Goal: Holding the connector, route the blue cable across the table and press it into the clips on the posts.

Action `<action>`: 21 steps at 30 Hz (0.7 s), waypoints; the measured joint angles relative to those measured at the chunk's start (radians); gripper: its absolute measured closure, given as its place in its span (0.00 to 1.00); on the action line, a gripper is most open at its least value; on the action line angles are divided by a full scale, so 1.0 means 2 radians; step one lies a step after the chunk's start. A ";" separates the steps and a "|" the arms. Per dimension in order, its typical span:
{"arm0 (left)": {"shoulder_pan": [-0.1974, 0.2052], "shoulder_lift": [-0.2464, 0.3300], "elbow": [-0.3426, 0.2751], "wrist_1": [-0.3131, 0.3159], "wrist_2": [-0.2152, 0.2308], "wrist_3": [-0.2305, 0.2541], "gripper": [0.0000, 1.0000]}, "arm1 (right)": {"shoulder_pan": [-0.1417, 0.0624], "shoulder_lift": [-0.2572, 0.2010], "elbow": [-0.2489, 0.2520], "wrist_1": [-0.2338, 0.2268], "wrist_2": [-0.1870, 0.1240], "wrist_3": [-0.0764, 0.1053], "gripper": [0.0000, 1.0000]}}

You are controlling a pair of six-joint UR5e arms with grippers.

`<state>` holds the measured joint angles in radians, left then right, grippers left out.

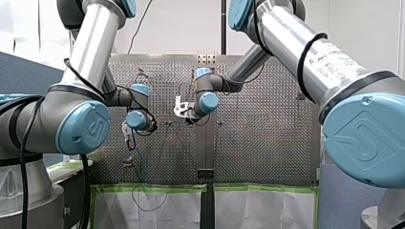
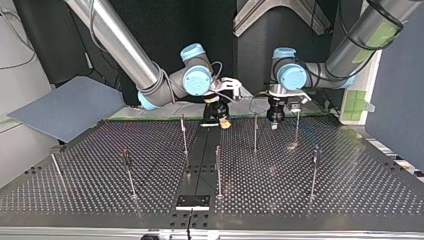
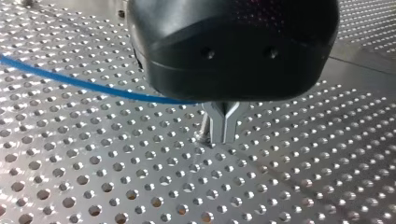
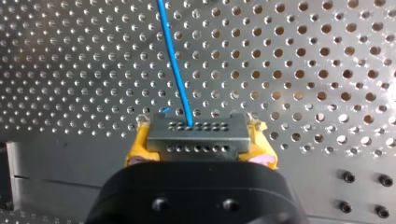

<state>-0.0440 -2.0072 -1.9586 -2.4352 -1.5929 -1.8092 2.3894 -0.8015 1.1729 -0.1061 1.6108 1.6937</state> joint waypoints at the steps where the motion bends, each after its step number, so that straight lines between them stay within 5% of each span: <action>1: 0.001 -0.001 0.003 0.000 0.003 -0.002 1.00 | 0.000 0.000 0.000 0.000 0.000 0.000 1.00; 9: 0.006 -0.028 0.034 -0.009 0.019 -0.009 1.00 | -0.011 0.003 0.000 -0.001 -0.007 0.002 1.00; 21: 0.012 -0.031 0.045 -0.013 0.022 -0.010 1.00 | -0.026 0.020 0.000 -0.002 -0.013 0.002 1.00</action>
<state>-0.0199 -2.0696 -1.8679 -2.4604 -1.5497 -1.8288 2.3364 -0.7624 1.1728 -0.1094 1.5847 1.6970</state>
